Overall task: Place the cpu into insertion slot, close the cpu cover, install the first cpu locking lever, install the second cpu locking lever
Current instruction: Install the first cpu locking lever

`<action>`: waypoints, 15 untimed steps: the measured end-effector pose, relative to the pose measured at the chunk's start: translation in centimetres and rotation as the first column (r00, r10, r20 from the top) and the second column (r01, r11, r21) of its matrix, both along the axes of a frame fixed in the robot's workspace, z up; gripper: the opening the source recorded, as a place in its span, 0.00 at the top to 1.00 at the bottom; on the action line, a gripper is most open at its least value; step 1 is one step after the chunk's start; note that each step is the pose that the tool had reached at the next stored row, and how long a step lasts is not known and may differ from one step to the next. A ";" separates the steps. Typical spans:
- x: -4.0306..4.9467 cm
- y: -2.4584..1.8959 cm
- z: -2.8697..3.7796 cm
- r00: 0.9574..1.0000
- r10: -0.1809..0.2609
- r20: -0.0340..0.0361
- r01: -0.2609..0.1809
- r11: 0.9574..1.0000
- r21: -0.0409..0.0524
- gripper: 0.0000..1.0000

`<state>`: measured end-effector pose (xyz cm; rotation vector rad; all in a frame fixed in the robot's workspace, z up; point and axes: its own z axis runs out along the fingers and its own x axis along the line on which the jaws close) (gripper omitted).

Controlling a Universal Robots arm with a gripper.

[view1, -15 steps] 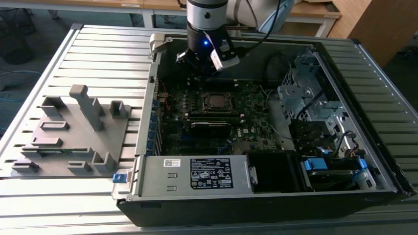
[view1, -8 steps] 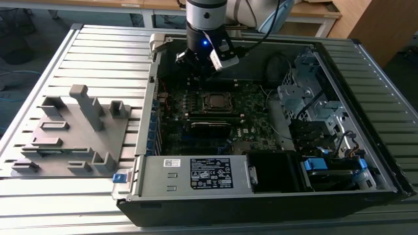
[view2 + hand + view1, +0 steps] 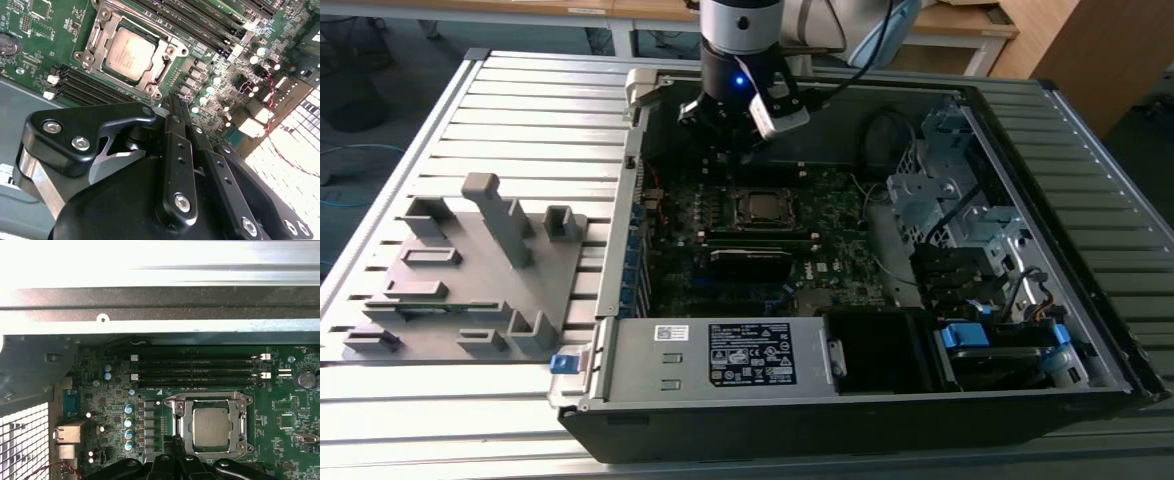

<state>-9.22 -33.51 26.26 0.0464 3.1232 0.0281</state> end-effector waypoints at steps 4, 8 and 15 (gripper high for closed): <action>0.00 0.00 0.15 1.000 0.000 0.000 0.000 1.000 0.000 0.90; -0.03 0.00 0.18 1.000 0.000 0.000 0.000 1.000 0.000 0.90; -0.83 0.00 0.15 1.000 0.000 0.000 0.000 1.000 0.000 0.90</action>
